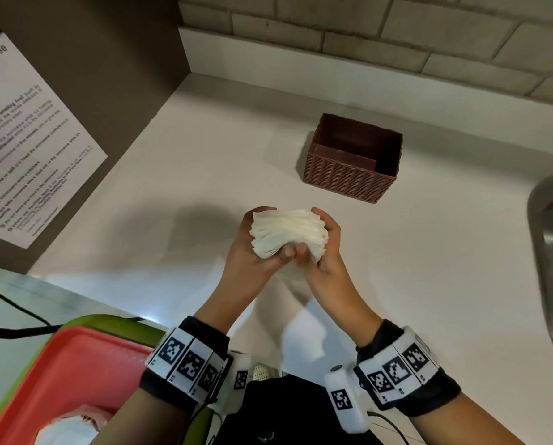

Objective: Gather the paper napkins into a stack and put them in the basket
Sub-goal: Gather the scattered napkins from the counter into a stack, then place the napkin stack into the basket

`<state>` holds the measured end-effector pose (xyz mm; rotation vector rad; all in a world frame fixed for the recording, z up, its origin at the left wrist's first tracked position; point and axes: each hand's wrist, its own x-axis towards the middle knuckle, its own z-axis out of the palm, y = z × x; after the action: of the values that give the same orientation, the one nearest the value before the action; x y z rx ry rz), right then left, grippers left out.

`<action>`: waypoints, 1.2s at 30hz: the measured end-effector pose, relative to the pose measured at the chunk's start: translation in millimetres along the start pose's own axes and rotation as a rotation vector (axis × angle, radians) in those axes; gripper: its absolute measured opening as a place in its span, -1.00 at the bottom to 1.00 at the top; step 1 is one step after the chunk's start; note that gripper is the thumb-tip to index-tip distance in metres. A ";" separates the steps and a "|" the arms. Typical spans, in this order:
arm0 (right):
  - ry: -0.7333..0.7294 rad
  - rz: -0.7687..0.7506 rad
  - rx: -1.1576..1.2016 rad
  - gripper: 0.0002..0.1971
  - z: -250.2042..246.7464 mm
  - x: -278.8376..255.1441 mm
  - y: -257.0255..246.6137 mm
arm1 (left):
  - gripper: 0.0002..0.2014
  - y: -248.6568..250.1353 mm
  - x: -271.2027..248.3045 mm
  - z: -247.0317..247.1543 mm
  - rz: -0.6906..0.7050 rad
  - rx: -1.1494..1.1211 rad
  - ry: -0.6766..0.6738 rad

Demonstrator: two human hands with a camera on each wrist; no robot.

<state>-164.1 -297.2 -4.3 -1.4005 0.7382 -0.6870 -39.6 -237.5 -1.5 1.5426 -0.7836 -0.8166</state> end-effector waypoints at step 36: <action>0.107 0.504 0.141 -0.15 -36.9 13.4 -37.7 | -0.53 25.9 0.6 -24.4 -0.253 -0.189 0.017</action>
<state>-185.1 -332.4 31.6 -0.9971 1.0588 -0.4076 -19.7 -228.0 26.5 1.4933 -0.4883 -1.0312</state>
